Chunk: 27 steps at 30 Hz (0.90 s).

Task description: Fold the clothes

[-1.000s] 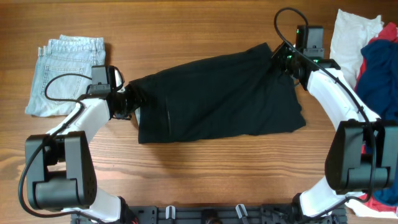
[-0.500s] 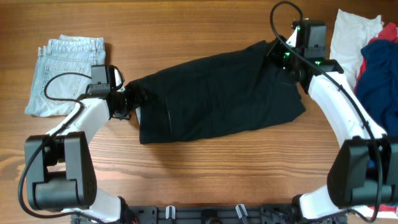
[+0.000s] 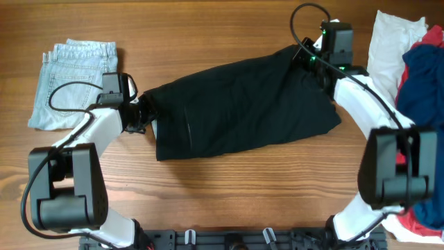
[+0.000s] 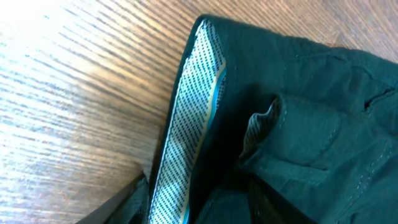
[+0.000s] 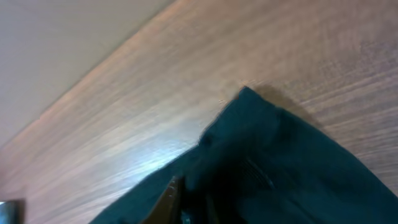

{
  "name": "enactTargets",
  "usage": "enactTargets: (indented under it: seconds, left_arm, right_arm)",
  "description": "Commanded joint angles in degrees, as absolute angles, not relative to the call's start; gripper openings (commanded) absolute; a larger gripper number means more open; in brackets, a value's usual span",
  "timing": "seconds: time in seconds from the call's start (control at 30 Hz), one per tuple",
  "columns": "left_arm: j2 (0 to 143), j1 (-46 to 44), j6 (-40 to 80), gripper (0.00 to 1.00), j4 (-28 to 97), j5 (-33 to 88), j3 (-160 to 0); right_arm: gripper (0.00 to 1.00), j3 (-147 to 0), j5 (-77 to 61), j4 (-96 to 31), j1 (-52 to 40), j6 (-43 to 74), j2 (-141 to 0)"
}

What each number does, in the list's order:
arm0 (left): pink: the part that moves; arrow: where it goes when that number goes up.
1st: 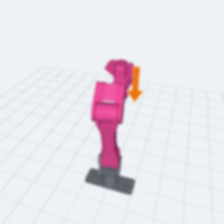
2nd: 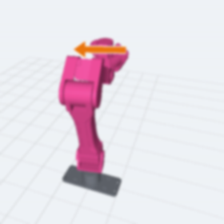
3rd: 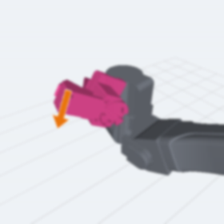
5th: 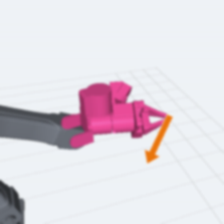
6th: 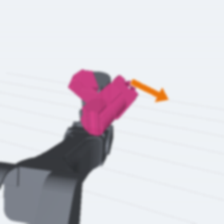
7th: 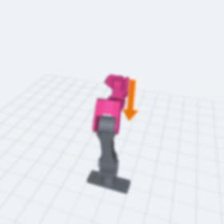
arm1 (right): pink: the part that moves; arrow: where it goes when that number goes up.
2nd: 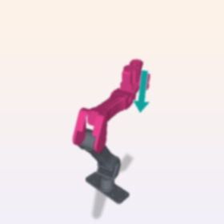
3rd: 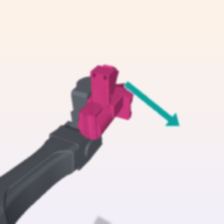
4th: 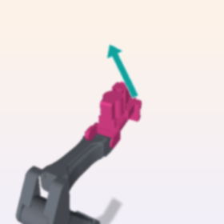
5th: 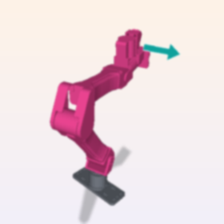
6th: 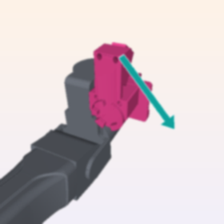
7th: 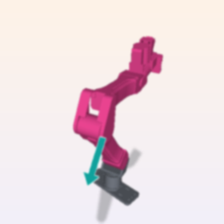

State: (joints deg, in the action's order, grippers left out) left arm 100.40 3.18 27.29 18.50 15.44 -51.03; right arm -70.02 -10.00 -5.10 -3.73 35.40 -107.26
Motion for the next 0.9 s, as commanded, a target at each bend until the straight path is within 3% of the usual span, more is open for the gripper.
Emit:
enactTargets:
  seconds: [0.0,0.1,0.17,0.27,0.53,0.6,0.67,0.73,0.77,0.87]
  left_arm:
    - [105.32,3.60,27.40,0.52,19.97,13.82,-49.41]
    - [105.34,3.62,27.40,0.52,20.71,13.85,-49.41]
    - [105.34,3.62,27.38,0.55,21.52,13.82,-49.41]
    - [105.34,3.62,27.38,0.57,23.24,13.13,-49.41]
    - [105.34,3.62,27.38,0.60,28.84,12.12,-49.41]
    - [105.34,3.62,27.38,0.65,30.72,12.23,-49.41]
    - [105.34,3.62,24.77,0.80,32.45,16.19,-49.41]
    - [105.34,3.62,22.41,0.86,32.64,20.23,-49.41]
    - [105.34,3.60,22.39,0.94,32.67,21.37,-49.41]
    - [105.34,3.60,21.15,0.95,32.86,21.50,-49.39]
  right_arm:
    - [0.30,-71.05,-8.21,-3.95,-3.79,34.63,-112.36]
    - [0.66,-71.05,-7.53,-6.24,-3.05,34.70,-116.53]
    - [0.84,-71.02,-6.31,-9.63,-1.72,34.48,-117.08]
    - [0.99,-71.05,-6.17,-13.10,1.34,34.24,-116.29]
    - [1.00,-71.05,-14.02,-21.63,7.68,30.28,-108.40]
    - [0.99,-71.05,-14.06,-25.10,7.38,28.27,-104.51]
    - [0.99,-71.05,-14.06,-30.94,6.33,25.58,-99.42]
    - [1.00,-71.05,-14.04,-35.29,4.51,23.99,-95.74]
    - [0.99,-71.05,-14.02,-36.91,3.40,23.81,-94.41]
    - [1.00,-71.05,-14.04,-40.29,-0.14,22.44,-92.99]
